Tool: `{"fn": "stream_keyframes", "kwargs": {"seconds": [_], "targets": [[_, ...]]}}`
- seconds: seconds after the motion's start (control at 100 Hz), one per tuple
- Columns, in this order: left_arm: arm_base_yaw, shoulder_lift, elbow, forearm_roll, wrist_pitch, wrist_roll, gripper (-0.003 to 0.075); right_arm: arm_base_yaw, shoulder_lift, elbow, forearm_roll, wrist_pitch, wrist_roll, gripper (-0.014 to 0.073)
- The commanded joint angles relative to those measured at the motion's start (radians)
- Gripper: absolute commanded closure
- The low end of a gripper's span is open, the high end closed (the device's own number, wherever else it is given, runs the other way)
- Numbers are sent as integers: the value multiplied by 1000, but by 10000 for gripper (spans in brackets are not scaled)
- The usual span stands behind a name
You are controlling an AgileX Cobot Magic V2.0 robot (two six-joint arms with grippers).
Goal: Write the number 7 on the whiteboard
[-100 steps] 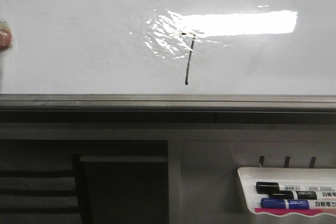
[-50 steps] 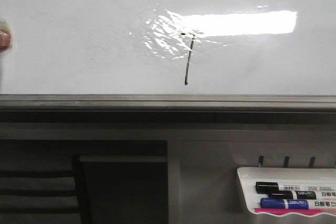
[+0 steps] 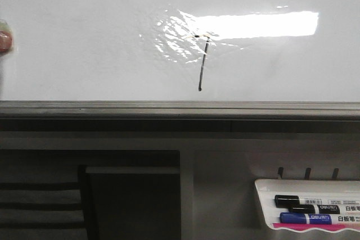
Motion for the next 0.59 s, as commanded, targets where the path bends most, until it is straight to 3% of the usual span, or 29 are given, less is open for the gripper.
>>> {"fn": "stream_keyframes", "kwargs": {"seconds": [0.0, 0.58], "targets": [[2, -30, 34, -11, -86, 1, 741, -7, -12, 28, 5, -121, -5, 665], [2, -30, 34, -11, -86, 1, 741, -7, -37, 30, 5, -137, -5, 665]]}}
